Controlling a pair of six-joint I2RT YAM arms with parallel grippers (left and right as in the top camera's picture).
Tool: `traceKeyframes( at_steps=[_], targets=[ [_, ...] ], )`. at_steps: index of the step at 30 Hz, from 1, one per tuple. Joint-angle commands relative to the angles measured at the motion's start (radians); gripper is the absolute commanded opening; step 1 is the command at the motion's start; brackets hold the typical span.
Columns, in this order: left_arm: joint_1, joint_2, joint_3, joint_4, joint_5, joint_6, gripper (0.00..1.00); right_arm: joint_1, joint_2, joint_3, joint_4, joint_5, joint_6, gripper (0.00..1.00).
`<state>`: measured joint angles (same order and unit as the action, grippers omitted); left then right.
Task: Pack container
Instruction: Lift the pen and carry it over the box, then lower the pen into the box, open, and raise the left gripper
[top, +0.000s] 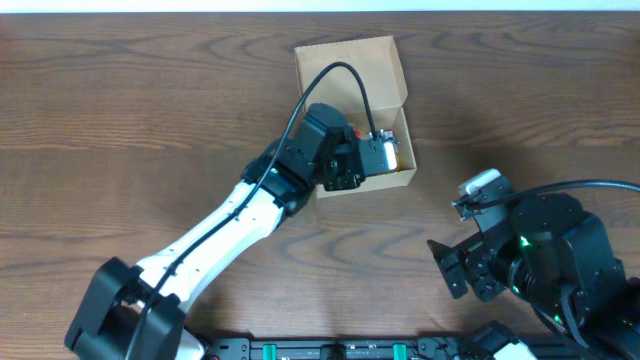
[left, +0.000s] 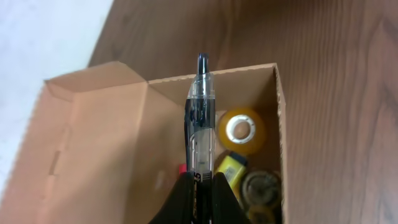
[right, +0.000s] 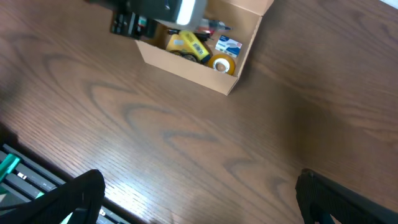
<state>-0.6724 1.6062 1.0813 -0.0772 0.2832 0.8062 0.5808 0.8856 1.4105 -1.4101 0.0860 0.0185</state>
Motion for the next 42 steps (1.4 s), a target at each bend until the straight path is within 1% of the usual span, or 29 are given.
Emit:
traceKeyframes(
  at_steps=[1,10,14,15,16,18,19,21,22,23,26,31,34,35,37,39,40,42],
  targets=[
    [-0.005,0.037,0.022,0.003,-0.002,-0.052,0.06,-0.017,-0.002,0.000,0.000,0.011,0.014,0.99],
    [-0.005,0.122,0.022,0.004,0.005,-0.043,0.06,-0.017,-0.002,0.000,0.000,0.011,0.014,0.99],
    [-0.005,0.141,0.022,0.004,0.002,-0.004,0.06,-0.017,-0.002,0.000,0.000,0.011,0.014,0.99],
    [-0.005,0.142,0.022,0.008,0.001,0.002,0.12,-0.017,-0.002,0.000,0.000,0.011,0.014,0.99],
    [-0.005,0.142,0.022,0.016,-0.003,0.001,0.24,-0.017,-0.002,0.000,0.000,0.011,0.014,0.99],
    [-0.004,0.142,0.022,0.029,-0.006,0.001,0.29,-0.017,-0.002,0.000,0.000,0.011,0.014,0.99],
    [-0.004,0.142,0.022,0.032,-0.006,0.001,0.33,-0.017,-0.002,0.000,0.000,0.011,0.014,0.99],
    [-0.004,0.142,0.022,0.034,-0.007,0.001,0.46,-0.017,-0.002,0.000,0.000,0.011,0.014,0.99],
    [-0.004,0.142,0.022,0.036,-0.011,0.000,0.49,-0.017,-0.002,0.000,0.000,0.011,0.014,0.99],
    [-0.004,0.141,0.022,0.039,-0.022,-0.003,0.50,-0.017,-0.002,0.000,0.000,0.011,0.014,0.99],
    [-0.004,0.140,0.023,0.063,-0.061,-0.019,0.50,-0.017,-0.002,0.000,0.000,0.011,0.014,0.99],
    [0.001,0.102,0.056,0.142,-0.084,-0.178,0.51,-0.017,-0.002,0.000,0.000,0.011,0.014,0.99],
    [0.008,0.046,0.101,0.145,-0.086,-0.223,0.48,-0.017,-0.002,0.000,0.000,0.011,0.014,0.99],
    [0.013,0.025,0.112,0.145,-0.089,-0.233,0.46,-0.017,-0.002,0.000,0.000,0.011,0.014,0.99],
    [0.025,-0.025,0.126,0.145,-0.130,-0.238,0.36,-0.017,-0.002,0.000,0.000,0.011,0.014,0.99],
    [0.044,-0.077,0.127,0.142,-0.209,-0.238,0.28,-0.017,-0.002,0.000,0.000,0.011,0.014,0.99],
    [0.053,-0.097,0.127,0.134,-0.238,-0.238,0.27,-0.017,-0.002,0.000,0.000,0.011,0.014,0.99],
    [0.082,-0.143,0.127,0.092,-0.314,-0.238,0.21,-0.017,-0.002,0.000,0.000,0.011,0.014,0.99]
  ],
)
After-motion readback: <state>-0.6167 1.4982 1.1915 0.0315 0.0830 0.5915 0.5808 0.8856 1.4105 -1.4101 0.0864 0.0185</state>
